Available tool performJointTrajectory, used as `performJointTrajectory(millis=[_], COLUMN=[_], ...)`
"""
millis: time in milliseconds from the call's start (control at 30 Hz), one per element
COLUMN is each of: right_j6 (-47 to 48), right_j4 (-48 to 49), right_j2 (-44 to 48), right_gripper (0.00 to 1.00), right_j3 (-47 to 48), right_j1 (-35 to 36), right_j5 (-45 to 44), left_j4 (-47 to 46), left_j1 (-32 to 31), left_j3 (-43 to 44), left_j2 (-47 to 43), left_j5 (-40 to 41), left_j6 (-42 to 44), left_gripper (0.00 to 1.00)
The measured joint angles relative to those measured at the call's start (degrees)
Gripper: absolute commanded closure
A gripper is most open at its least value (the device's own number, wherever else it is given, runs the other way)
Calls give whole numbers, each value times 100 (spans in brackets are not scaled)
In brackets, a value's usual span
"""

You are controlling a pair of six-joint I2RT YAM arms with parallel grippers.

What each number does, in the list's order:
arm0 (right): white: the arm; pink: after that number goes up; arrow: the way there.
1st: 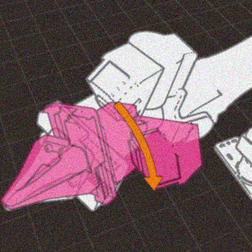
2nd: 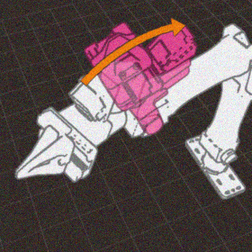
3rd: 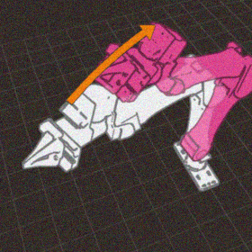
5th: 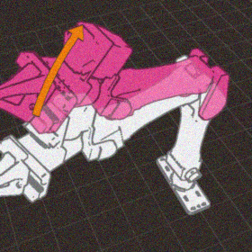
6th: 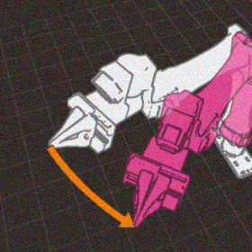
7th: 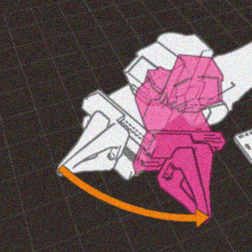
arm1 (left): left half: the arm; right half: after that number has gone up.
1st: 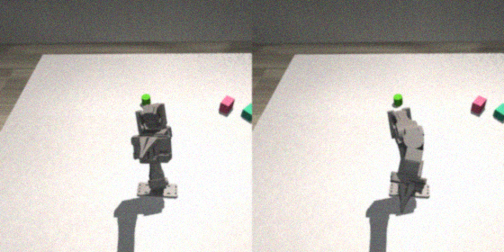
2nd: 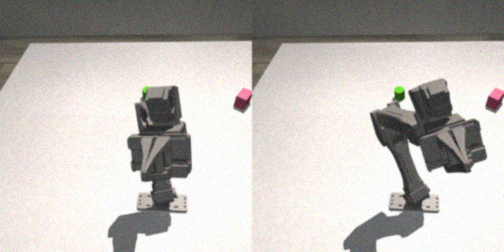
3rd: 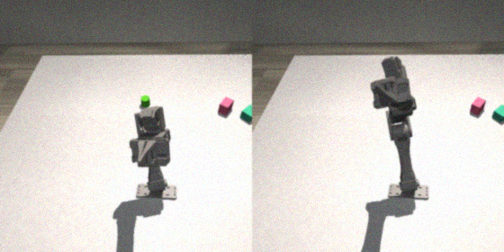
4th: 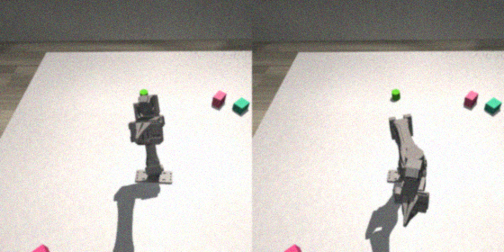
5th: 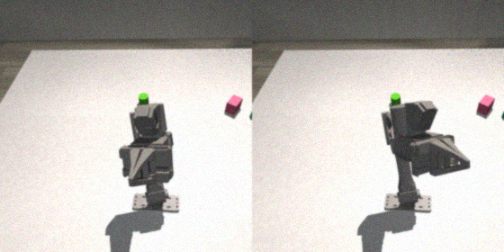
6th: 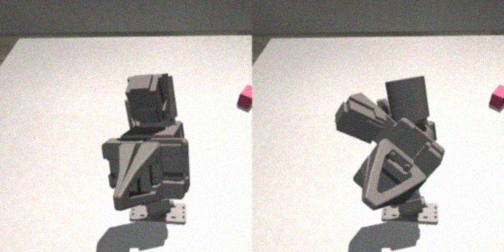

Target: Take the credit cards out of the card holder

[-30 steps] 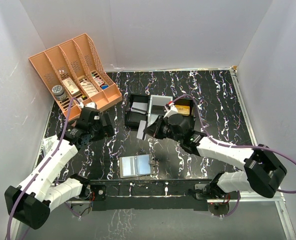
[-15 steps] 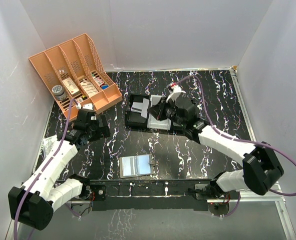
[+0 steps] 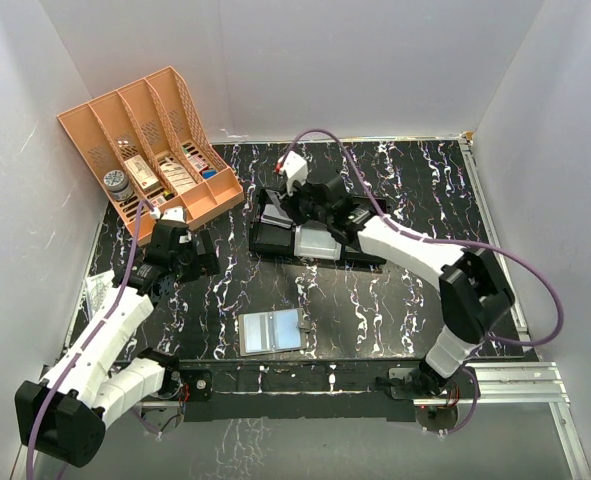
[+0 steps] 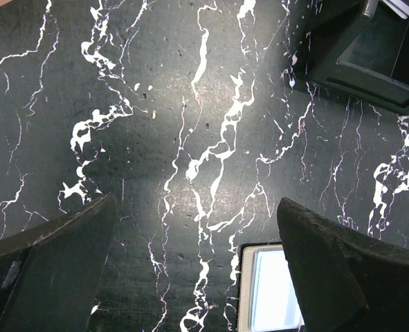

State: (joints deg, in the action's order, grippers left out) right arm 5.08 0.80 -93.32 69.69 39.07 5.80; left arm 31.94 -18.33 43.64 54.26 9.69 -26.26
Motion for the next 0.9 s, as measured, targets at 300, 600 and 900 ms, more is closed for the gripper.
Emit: performJointTrajectory(millis=[300, 600, 900], right_j6=[398, 621, 1132], right_j4=[-634, -1108, -1266], right_j2=[-1029, -1832, -1849], right_gripper=[100, 100, 100], right_j3=[1001, 1572, 1572], right_j1=[269, 282, 297], right_j5=[-337, -1056, -1408], left_j4=[-17, -17, -20], left_j1=[0, 0, 0], left_j3=[-22, -22, -22], left_j2=[-153, -15, 52], left_j5=[208, 315, 317], left_j6=[-81, -46, 9], left_gripper=[1, 1, 1])
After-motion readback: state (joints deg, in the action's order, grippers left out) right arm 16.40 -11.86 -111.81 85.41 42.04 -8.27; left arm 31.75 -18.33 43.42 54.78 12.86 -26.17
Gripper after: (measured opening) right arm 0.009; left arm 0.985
